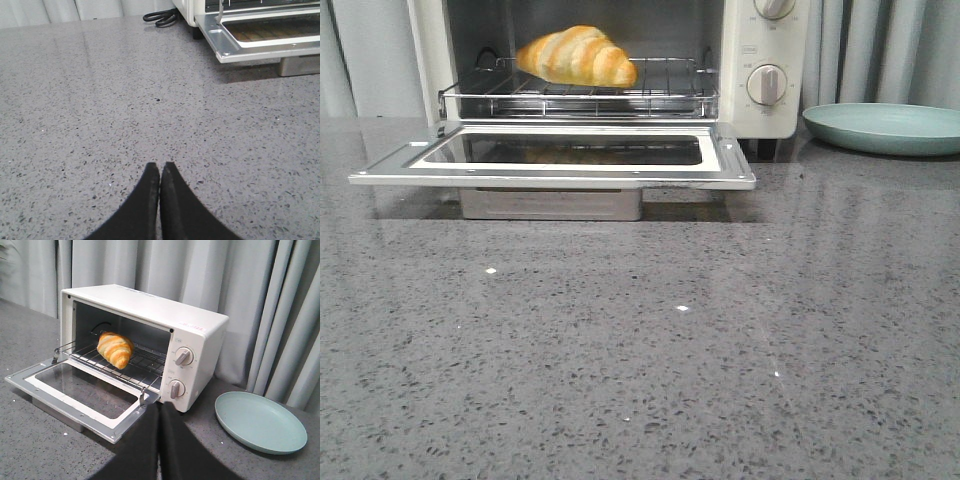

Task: Put bread in oven

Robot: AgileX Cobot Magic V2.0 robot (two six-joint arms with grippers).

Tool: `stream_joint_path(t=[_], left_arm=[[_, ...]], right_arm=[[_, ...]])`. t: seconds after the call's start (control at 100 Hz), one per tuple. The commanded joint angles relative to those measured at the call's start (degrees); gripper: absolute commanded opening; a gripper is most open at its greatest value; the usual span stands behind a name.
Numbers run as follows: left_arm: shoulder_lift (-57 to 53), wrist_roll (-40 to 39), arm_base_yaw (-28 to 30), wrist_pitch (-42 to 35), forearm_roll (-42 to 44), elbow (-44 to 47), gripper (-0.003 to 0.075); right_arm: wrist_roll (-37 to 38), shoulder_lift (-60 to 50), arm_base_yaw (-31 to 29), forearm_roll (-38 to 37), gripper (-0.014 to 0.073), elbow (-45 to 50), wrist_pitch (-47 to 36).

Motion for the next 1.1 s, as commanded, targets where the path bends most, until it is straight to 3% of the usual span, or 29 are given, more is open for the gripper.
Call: stream_joint_path(t=[0.0, 0.47, 0.55, 0.64, 0.77, 0.95, 1.03, 1.09], left_arm=[[-1.6, -0.7, 0.2, -4.4, -0.1, 1.3, -0.0021], [-1.6, -0.7, 0.2, -4.4, -0.1, 1.3, -0.0021], [-1.6, -0.7, 0.2, -4.4, -0.1, 1.3, -0.0021], [-1.6, -0.7, 0.2, -4.4, -0.1, 1.3, -0.0021], [-1.6, -0.7, 0.2, -4.4, -0.1, 1.3, -0.0021], [-1.6, -0.7, 0.2, -4.4, -0.1, 1.3, -0.0021], [-1.6, -0.7, 0.2, -4.4, -0.1, 1.3, -0.0021], [-1.6, -0.7, 0.2, -4.4, -0.1, 1.3, -0.0021]], right_arm=[[0.2, 0.6, -0.4, -0.8, -0.0068, -1.3, -4.7], [0.2, 0.6, -0.4, -1.0, -0.0069, -1.0, -4.6], [0.2, 0.5, -1.2, -5.7, -0.0068, 1.1, -5.3], [1.3, -0.7, -4.7, -8.5, -0.0068, 6.2, -10.2], [12.5, -2.0, -12.5, -8.6, -0.0069, 19.1, -20.1], [12.9, -5.1, -23.1, -8.1, -0.0068, 38.1, -35.9], [12.9, -9.1, -24.8, -7.5, -0.0068, 43.5, -35.4], [12.9, -13.1, -25.2, -7.5, -0.0069, 42.7, -24.4]])
